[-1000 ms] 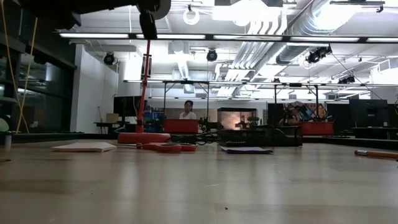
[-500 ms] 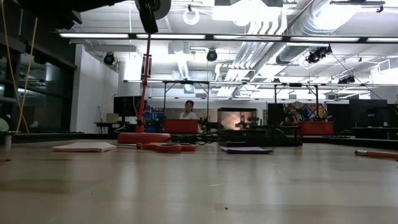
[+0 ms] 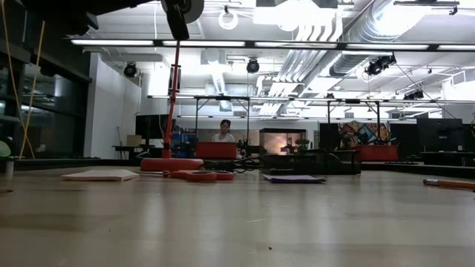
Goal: Pick and place office supplies into organizer
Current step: Put the left black pen into the black desk organizer
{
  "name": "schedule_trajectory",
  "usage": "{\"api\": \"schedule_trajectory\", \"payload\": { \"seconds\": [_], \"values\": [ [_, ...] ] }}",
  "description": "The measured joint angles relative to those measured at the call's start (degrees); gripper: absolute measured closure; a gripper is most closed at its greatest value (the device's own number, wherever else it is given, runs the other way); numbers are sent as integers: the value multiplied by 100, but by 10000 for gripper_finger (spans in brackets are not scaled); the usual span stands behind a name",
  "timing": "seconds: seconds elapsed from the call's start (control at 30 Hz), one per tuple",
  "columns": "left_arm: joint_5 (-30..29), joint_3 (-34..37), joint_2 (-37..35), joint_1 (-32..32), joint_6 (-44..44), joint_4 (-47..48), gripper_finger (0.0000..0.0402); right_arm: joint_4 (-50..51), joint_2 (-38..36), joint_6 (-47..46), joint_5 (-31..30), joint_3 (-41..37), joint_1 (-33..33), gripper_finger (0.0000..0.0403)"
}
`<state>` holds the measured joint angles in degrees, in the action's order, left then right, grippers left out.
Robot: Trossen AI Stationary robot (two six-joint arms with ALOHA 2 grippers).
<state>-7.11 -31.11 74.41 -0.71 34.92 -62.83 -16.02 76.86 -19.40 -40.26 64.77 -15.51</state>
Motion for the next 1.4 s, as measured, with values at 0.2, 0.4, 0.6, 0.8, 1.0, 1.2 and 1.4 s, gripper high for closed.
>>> {"api": "schedule_trajectory", "payload": {
  "seconds": [0.2,0.4,0.6,0.8,1.0,1.2,1.4],
  "values": [
    [25,0,0,-2,-7,47,382,-149,0,39,381,0,141,241],
    [61,0,0,0,-15,164,382,-169,0,57,647,0,244,275],
    [100,0,0,4,-24,162,382,-220,0,247,904,0,245,350],
    [160,0,1,1,-33,191,351,-269,-7,185,1136,3,241,378],
    [375,0,4,-14,20,175,232,-227,1,288,1079,2,236,378],
    [1575,0,-2,-324,17,804,170,136,-134,300,645,2,232,378],
    [2319,106,-47,-564,91,1632,182,1413,-473,-204,191,0,324,378]
  ]
}}
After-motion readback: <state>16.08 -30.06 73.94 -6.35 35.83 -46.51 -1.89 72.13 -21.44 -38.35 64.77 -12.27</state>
